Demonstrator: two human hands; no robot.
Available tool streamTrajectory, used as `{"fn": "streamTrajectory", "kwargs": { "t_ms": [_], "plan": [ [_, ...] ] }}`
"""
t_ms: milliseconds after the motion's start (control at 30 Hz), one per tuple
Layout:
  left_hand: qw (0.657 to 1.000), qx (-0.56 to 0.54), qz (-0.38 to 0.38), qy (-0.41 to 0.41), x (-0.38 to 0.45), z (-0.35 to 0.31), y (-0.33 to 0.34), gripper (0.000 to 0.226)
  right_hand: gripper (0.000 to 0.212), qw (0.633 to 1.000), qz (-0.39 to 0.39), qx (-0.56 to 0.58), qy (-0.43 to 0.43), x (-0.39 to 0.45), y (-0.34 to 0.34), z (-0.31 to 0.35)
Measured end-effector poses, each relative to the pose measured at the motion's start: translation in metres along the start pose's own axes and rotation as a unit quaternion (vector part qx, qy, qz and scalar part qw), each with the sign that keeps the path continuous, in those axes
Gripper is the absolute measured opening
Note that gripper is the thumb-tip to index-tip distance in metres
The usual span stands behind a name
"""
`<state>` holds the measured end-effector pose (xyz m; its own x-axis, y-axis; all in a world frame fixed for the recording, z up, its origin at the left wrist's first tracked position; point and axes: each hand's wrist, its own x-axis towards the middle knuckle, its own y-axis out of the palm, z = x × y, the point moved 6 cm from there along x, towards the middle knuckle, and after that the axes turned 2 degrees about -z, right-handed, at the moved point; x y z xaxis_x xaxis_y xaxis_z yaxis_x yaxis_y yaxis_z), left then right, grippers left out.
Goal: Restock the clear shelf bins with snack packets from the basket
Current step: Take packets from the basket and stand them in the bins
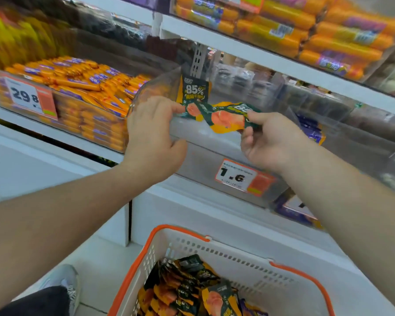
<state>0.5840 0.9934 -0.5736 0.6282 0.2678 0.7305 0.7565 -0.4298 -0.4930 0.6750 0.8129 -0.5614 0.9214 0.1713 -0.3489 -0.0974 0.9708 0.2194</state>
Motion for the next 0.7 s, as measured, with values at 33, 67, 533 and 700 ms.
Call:
{"fn": "streamTrajectory", "kwargs": {
  "t_ms": [33,67,533,700],
  "plan": [
    [0.999,0.035,0.021,0.016,0.004,0.000,0.009,0.054,0.020,1.000,-0.010,-0.025,0.007,0.020,0.004,0.005],
    [0.997,0.065,0.040,0.029,0.005,0.001,0.020,0.055,0.020,0.997,-0.019,-0.069,0.004,0.041,0.008,0.010],
    [0.984,0.132,0.006,0.122,-0.007,0.021,0.053,0.045,0.021,0.899,-0.044,-0.403,-0.168,0.205,0.088,0.019],
    [0.985,0.123,-0.004,0.122,-0.007,0.020,0.055,0.042,0.018,0.875,-0.049,-0.442,-0.193,0.226,0.098,0.019]
  ]
}}
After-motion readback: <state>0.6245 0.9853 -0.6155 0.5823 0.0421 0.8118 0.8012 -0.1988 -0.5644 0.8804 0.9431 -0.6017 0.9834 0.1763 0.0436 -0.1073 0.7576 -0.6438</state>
